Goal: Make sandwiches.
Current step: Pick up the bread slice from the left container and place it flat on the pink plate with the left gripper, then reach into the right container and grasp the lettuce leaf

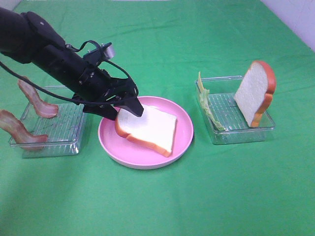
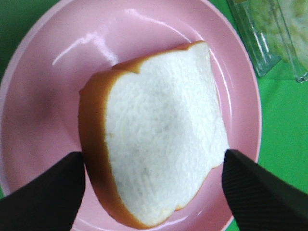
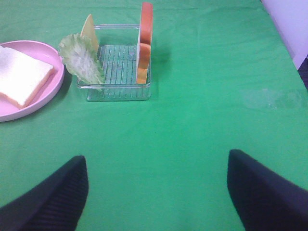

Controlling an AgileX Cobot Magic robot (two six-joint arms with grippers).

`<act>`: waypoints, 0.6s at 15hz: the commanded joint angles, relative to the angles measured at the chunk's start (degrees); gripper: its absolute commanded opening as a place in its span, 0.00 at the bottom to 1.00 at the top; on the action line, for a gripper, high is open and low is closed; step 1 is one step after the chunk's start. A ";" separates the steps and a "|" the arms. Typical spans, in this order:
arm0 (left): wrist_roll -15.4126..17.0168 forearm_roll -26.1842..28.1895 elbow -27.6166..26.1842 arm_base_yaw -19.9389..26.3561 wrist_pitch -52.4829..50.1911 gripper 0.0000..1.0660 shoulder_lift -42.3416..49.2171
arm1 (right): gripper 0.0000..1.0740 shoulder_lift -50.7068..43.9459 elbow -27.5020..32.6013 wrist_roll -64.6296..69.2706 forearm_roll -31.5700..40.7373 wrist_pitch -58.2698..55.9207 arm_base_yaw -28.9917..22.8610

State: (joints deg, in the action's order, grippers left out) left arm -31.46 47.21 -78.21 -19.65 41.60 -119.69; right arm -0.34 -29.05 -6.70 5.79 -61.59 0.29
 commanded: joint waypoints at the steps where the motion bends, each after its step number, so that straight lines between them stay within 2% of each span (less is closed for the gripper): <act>1: 7.51 -9.63 -5.33 -0.80 4.70 0.70 0.63 | 0.70 -0.23 0.00 -0.63 0.06 0.69 0.29; 2: 11.29 -13.87 -8.71 -0.52 8.77 0.70 0.63 | 0.70 -0.23 0.00 -0.63 0.06 0.69 0.29; 3: 12.55 -15.18 -10.08 -0.52 10.08 0.70 0.63 | 0.70 -0.23 0.00 -0.63 0.06 0.69 0.29; 4: 20.68 -24.75 -17.25 -0.52 18.51 0.70 0.63 | 0.70 -0.23 0.00 -0.63 0.06 0.69 0.29; 5: 23.72 -28.25 -20.68 -0.52 22.92 0.70 0.63 | 0.70 -0.23 0.00 -0.63 0.06 0.69 0.29; 6: 26.24 -32.54 -24.52 -0.52 28.13 0.70 0.63 | 0.70 -0.23 0.00 -0.63 0.06 0.69 0.29; 7: 26.24 -32.54 -24.52 -0.52 28.13 0.70 0.63 | 0.70 -0.23 0.00 -0.63 0.06 0.69 0.29; 8: 28.30 -39.25 -28.19 -0.52 32.37 0.70 1.15 | 0.70 -0.23 0.00 -0.63 0.06 0.69 0.29; 9: 29.05 -42.00 -28.19 -0.52 32.26 0.70 2.06 | 0.70 -0.23 0.00 -0.63 0.06 0.69 0.29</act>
State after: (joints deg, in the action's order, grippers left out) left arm -3.04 5.27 -105.94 -20.11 69.16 -117.69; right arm -0.34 -29.05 -6.70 5.79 -61.59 0.29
